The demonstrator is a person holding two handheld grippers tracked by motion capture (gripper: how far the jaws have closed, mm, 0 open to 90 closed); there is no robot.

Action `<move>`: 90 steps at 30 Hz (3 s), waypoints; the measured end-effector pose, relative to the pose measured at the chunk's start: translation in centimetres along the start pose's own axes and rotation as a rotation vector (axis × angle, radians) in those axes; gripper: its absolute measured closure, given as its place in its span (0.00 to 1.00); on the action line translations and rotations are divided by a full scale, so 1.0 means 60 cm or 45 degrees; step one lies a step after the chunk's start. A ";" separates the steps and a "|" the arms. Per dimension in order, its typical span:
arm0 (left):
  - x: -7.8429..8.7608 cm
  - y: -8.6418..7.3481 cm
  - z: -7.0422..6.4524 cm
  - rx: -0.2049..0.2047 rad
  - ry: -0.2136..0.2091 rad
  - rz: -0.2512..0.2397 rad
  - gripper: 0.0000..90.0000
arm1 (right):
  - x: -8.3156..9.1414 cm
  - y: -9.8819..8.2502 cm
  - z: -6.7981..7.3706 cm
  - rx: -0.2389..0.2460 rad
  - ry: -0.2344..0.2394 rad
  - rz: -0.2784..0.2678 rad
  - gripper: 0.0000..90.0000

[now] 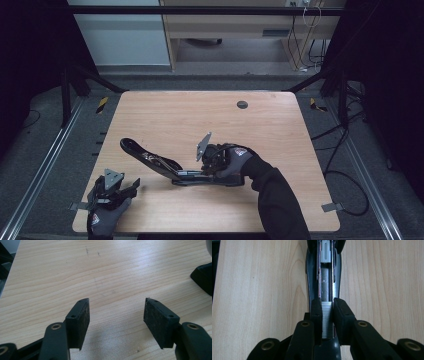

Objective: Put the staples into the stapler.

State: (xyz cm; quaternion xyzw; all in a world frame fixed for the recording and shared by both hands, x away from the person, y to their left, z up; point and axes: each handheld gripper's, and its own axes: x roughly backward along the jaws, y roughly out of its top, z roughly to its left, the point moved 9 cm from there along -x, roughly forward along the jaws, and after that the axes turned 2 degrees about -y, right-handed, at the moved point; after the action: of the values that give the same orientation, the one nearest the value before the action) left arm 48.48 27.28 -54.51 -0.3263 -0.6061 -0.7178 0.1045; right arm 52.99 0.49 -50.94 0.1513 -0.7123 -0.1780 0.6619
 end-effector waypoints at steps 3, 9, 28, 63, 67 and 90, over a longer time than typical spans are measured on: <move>0.000 0.000 0.001 -0.002 0.001 0.002 0.41 | -0.001 -0.001 0.000 -0.005 -0.002 -0.005 0.87; 0.000 0.000 0.000 -0.002 0.001 0.001 0.41 | 0.008 0.003 0.001 -0.002 0.001 -0.044 0.87; -0.001 -0.001 0.000 -0.003 0.002 0.002 0.41 | 0.002 0.000 0.000 -0.011 0.010 -0.033 0.87; 0.003 0.004 -0.001 0.001 0.000 -0.024 0.42 | 0.036 -0.009 -0.011 -0.132 -0.134 -0.206 0.84; 0.007 0.009 -0.004 0.016 -0.010 -0.051 0.43 | 0.053 -0.020 -0.012 -0.242 -0.212 -0.297 0.87; 0.060 0.066 -0.025 0.197 -0.123 -0.362 0.43 | 0.085 -0.159 -0.005 -0.786 -0.619 -0.514 1.00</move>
State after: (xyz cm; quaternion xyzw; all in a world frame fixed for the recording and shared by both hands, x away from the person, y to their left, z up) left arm 47.36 25.81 -49.26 -0.2622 -0.7040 -0.6600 -0.0025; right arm 52.69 -10.30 -50.72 0.0363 -0.7169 -0.5386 0.4412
